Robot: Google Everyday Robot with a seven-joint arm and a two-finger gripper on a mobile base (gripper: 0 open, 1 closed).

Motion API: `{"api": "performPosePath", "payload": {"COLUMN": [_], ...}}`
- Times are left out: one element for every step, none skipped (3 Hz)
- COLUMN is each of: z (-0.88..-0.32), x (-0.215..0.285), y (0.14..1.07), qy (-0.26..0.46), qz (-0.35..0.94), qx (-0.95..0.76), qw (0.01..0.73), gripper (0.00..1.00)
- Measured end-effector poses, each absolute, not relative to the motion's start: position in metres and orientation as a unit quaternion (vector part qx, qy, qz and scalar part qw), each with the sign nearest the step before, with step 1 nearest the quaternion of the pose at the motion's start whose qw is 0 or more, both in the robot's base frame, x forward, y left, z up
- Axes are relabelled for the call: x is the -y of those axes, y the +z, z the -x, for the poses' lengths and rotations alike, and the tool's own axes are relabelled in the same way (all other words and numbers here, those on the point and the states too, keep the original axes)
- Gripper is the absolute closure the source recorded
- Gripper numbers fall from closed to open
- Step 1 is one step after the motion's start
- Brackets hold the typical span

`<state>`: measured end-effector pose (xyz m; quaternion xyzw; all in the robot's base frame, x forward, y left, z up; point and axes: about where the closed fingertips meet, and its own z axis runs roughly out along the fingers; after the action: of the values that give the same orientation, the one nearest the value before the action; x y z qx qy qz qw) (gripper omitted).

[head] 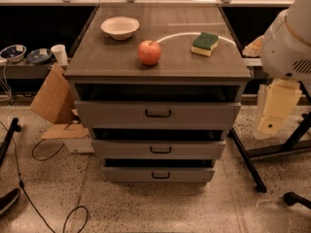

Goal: Open top drawer

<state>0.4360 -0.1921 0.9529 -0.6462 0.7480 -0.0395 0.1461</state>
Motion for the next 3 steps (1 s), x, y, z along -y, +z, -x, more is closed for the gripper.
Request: {"api": "performPosePath", "payload": {"z": [-0.437, -0.434, -0.430], "x": [0.164, 0.137, 0.109], "y": [0.910, 0.857, 0.810], "qy": [-0.013, 0.015, 0.033], "qz": [0.685, 0.718, 0.747], "qx": [-0.717, -0.688, -0.659], "qw": [0.127, 0.105, 0.088], "gripper": [0.00, 0.00, 0.00]}}
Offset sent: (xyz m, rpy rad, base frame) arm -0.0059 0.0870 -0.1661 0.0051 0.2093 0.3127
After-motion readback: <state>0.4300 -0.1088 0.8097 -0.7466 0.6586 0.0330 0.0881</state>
